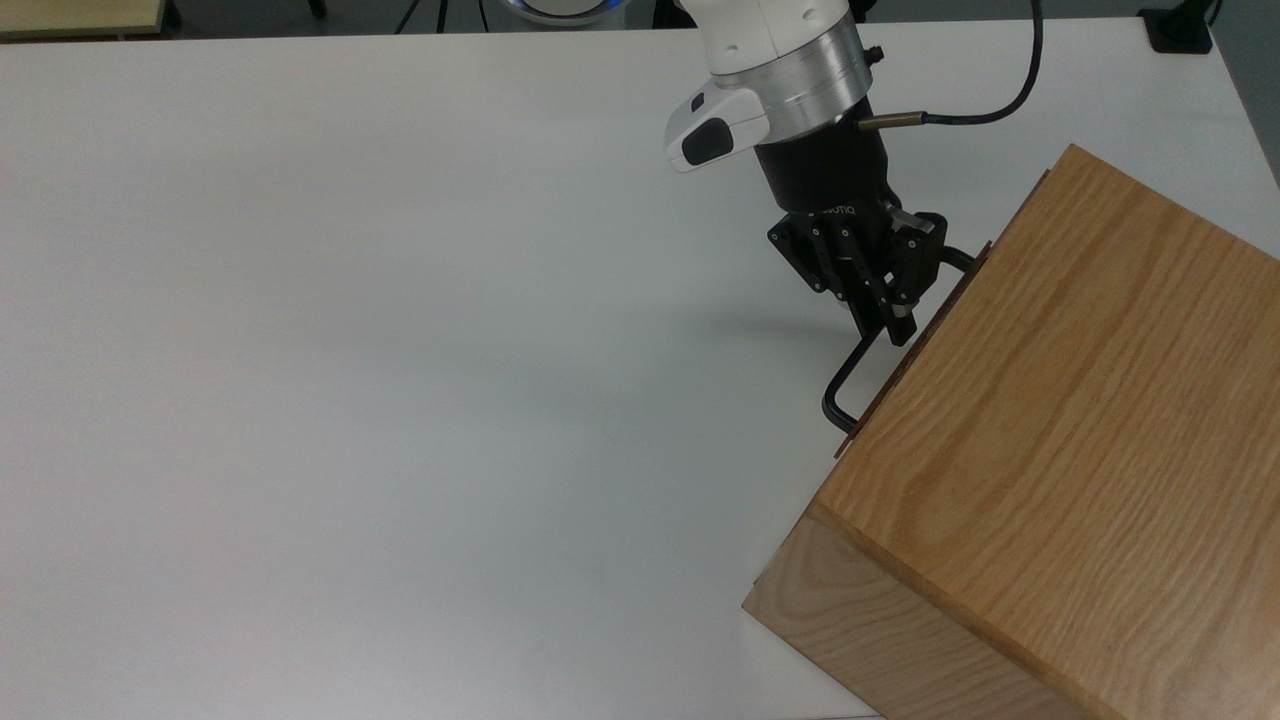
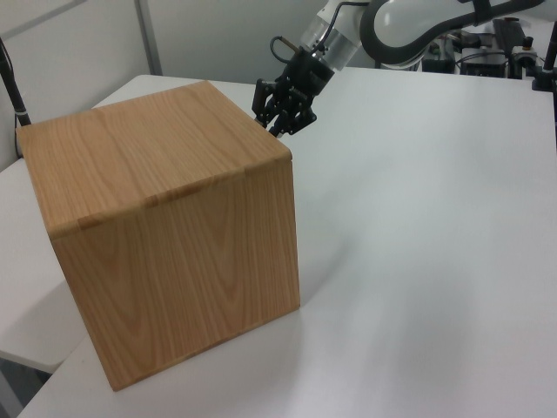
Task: Open the drawer by sliding it
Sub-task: 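Pull the gripped handle away from the cabinet, sliding the drawer out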
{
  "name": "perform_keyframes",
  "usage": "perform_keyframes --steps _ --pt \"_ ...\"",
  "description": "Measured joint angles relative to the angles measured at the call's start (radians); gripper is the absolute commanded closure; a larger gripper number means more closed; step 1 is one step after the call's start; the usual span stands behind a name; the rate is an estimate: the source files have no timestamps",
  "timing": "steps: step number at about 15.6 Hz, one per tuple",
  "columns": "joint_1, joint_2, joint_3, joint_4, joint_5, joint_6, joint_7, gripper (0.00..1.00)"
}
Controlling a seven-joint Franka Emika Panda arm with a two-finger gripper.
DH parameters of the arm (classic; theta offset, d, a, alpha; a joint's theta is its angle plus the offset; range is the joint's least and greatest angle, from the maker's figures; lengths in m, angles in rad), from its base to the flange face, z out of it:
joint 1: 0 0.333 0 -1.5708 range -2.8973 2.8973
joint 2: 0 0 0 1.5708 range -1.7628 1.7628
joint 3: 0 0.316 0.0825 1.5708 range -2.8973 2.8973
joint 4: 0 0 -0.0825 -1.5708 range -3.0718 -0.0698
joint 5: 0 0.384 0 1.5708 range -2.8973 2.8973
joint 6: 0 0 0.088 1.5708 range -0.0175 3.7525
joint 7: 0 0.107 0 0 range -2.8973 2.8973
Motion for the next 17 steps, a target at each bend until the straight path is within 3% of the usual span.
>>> perform_keyframes --steps 2,3,13,17 --pt "0.000 -0.012 0.000 -0.007 0.000 0.000 0.000 0.98" --pt "0.000 -0.018 0.000 -0.014 0.000 0.000 0.000 0.99" --pt "-0.003 -0.034 -0.001 -0.038 0.000 0.000 0.000 1.00" --pt "-0.022 -0.101 -0.003 -0.123 0.000 0.000 -0.003 0.99"
